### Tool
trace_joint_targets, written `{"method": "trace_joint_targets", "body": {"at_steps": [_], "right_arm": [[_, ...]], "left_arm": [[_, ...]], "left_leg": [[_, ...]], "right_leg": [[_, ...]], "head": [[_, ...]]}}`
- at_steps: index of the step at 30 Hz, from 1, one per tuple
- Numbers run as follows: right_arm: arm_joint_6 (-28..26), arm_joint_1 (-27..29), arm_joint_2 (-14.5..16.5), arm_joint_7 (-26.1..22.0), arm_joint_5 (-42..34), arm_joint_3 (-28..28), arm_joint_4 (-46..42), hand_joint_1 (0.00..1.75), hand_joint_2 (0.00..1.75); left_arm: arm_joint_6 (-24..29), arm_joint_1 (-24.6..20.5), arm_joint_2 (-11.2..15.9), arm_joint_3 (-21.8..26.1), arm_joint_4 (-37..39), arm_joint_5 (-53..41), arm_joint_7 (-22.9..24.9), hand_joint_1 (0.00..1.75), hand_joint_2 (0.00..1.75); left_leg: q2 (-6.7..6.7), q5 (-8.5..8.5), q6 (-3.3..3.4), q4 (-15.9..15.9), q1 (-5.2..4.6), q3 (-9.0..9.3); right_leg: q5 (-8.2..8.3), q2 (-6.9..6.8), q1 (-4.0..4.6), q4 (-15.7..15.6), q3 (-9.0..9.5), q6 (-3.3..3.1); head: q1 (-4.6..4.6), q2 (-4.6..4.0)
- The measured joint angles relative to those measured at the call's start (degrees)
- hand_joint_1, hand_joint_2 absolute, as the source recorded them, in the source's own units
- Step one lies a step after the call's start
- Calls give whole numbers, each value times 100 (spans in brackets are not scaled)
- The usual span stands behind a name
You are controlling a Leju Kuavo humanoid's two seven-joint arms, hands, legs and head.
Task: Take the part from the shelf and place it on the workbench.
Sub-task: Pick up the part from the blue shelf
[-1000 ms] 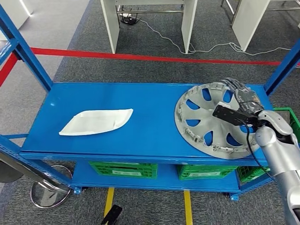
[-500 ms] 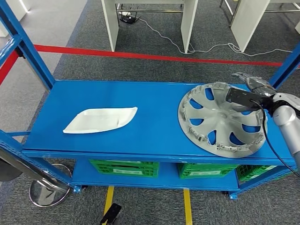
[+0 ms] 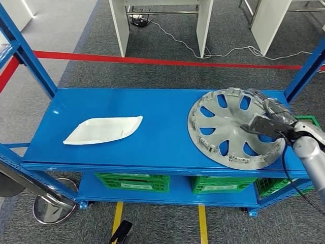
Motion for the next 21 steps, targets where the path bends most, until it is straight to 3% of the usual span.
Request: {"method": "trace_joint_targets", "body": {"at_steps": [1,4,5,6,7,9,11,15,17,19,20,21], "right_arm": [[-3,238,-41,-118,-112,-108,-227,0,0],[-8,937,-100,-297,-239,-465,-806,0,0],[-5,1105,-106,-314,-240,-556,-938,0,0],[-2,1230,-112,-326,-234,-634,-1052,0,0],[6,1314,-117,-336,-226,-698,-1148,0,0],[27,1402,-128,-350,-209,-807,-1294,0,0],[51,1448,-140,-354,-190,-877,-1376,0,0],[55,1659,-200,-366,-68,-993,-1549,0,0],[63,1858,-233,-408,-17,-1089,-1692,0,0],[77,2158,-258,-466,57,-1173,-1891,0,0],[77,2335,-273,-485,105,-1205,-2011,0,44],[71,2507,-285,-493,155,-1235,-2137,0,87]], "left_arm": [[3,4,1,0,0,16,-16,0,0],[8,21,3,2,0,57,-44,0,0],[8,26,4,2,0,66,-48,0,0],[8,29,5,2,0,69,-50,0,0],[8,29,6,2,0,73,-50,0,0],[9,27,9,2,0,75,-50,0,0],[16,24,10,2,0,75,-50,0,0],[30,34,5,0,0,80,-49,0,0],[36,37,2,-3,0,89,-54,0,0],[39,49,1,-6,0,115,-76,0,0],[42,57,2,-7,0,131,-90,0,0],[46,64,2,-7,0,147,-101,0,0]], "left_leg": [[2,-142,-28,204,7,-78],[6,-651,-71,1258,21,-515],[6,-694,-63,1463,21,-597],[5,-627,-44,1453,19,-584],[5,-462,-11,1212,13,-463],[3,-116,79,437,-13,-85],[3,-10,131,-41,-42,135],[-2,35,187,-201,-33,176],[-3,74,221,-260,-12,196],[-4,73,234,-259,-13,191],[-5,71,236,-257,-14,190],[-6,70,236,-255,-14,189]], "right_leg": [[1,-13,-3,-3,9,-33],[-9,-34,21,-2,15,-77],[-11,-30,30,-2,14,-80],[-12,-20,38,-1,15,-82],[-12,-6,44,-2,18,-82],[-12,21,58,-2,22,-76],[-4,36,66,-5,9,-45],[-45,20,47,13,-38,74],[-319,19,42,440,-240,108],[-650,20,42,1163,-567,135],[-718,20,40,1403,-677,149],[-682,18,36,1447,-695,162]], "head": [[-4,0],[-15,0],[-16,0],[-15,0],[-15,0],[-14,0],[-10,0],[-5,0],[12,0],[20,0],[20,0],[20,0]]}}
